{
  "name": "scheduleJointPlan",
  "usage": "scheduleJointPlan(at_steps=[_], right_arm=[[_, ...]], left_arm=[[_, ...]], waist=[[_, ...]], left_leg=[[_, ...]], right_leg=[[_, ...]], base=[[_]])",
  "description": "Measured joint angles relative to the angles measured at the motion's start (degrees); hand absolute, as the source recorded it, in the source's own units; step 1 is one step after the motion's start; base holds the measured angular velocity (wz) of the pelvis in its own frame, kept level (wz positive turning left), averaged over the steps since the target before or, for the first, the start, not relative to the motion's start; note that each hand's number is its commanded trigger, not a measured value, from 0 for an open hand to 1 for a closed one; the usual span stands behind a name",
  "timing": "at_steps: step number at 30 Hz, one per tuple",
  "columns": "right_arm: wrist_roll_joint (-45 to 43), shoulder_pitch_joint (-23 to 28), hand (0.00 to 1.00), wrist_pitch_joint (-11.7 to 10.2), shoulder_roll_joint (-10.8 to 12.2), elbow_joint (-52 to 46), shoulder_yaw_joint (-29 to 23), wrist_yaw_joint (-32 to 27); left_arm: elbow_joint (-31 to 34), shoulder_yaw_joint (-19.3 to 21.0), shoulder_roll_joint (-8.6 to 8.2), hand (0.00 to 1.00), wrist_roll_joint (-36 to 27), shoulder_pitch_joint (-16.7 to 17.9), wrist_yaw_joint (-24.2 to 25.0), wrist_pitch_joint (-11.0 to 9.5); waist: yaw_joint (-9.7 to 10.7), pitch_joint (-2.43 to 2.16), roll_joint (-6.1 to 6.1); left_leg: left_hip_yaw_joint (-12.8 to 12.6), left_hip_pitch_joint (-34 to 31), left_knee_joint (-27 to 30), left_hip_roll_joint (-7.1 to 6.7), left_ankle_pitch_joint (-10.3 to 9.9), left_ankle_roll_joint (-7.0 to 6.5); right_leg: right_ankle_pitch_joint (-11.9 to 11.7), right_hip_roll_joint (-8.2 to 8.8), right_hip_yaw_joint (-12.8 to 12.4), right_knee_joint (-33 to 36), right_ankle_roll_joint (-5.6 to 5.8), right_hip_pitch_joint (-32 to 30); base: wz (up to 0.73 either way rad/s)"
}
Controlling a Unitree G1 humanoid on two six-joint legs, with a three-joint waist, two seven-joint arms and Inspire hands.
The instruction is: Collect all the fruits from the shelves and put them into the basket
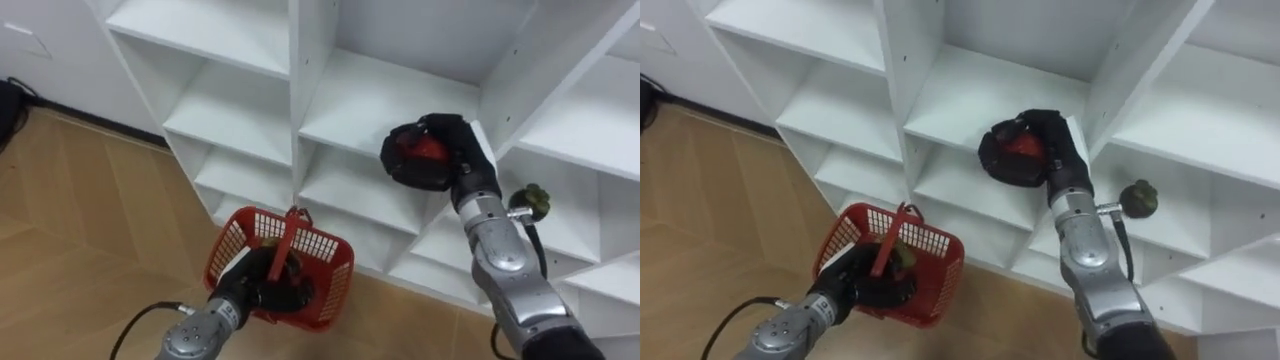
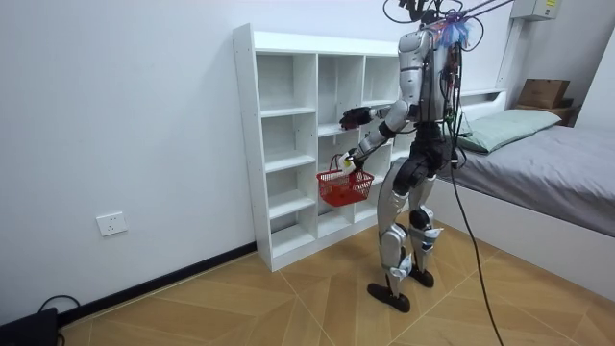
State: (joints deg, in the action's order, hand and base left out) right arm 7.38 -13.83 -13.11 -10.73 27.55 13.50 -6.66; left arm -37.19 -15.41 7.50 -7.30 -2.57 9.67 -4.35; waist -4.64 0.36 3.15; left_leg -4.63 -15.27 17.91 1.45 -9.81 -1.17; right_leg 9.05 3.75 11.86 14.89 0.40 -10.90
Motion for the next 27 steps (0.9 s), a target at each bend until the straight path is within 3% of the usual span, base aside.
scheduleJointPlan(at_steps=[5,10,16,18,25,27], right_arm=[[-1.3,4.0,1.0,-0.1,0.1,-4.2,0.8,2.1],[-0.9,4.5,1.0,0.7,0.5,-4.3,1.2,4.6],[-1.0,6.3,1.0,0.7,1.6,-5.4,1.6,6.4],[-1.0,6.6,1.0,0.7,2.4,-5.4,1.8,6.9],[-0.8,7.0,1.0,0.7,2.6,-5.8,3.3,7.7],[-0.9,7.0,1.0,0.7,2.5,-6.1,3.2,8.3]], left_arm=[[0.1,-0.1,-0.26,1.0,-0.1,0.0,1.1,-1.1],[0.6,-0.2,-0.32,1.0,-3.6,-0.1,1.8,-1.1],[4.3,-0.6,-2.12,1.0,-10.2,-0.1,2.3,-1.4],[5.7,-0.6,-2.67,1.0,-11.3,-0.2,2.8,-2.6],[8.4,-2.0,-2.75,1.0,-14.8,-0.2,5.1,-3.3],[10.0,-2.9,-1.93,1.0,-17.5,0.2,6.0,-3.3]], waist=[[0.9,0.07,-0.11],[1.6,0.31,-0.54],[1.7,0.63,-1.12],[1.7,0.75,-1.46],[2.2,0.72,-1.71],[2.5,0.7,-1.83]], left_leg=[[-0.9,0.0,-0.3,0.41,0.1,0.11],[-1.7,-0.2,-0.6,0.79,0.1,0.12],[-2.6,-0.2,-1.0,0.9,0.2,0.18],[-3.0,-0.6,-1.0,0.91,0.2,0.17],[-3.3,-1.6,-1.2,0.92,0.2,0.17],[-3.7,-1.8,-1.2,0.93,0.1,0.16]], right_leg=[[-0.2,-0.24,-0.6,-0.1,-0.18,-0.4],[-0.5,-0.37,-0.9,-0.1,-0.33,-1.2],[-0.5,-0.37,-1.0,0.0,-0.36,-1.7],[-0.5,-0.29,-1.0,0.1,-0.36,-2.3],[-0.5,-0.3,-2.0,0.9,-0.36,-4.3],[-0.5,-0.3,-2.3,1.1,-0.36,-4.8]], base=[[-0.09],[-0.12],[-0.03],[-0.09],[-0.06],[-0.1]])
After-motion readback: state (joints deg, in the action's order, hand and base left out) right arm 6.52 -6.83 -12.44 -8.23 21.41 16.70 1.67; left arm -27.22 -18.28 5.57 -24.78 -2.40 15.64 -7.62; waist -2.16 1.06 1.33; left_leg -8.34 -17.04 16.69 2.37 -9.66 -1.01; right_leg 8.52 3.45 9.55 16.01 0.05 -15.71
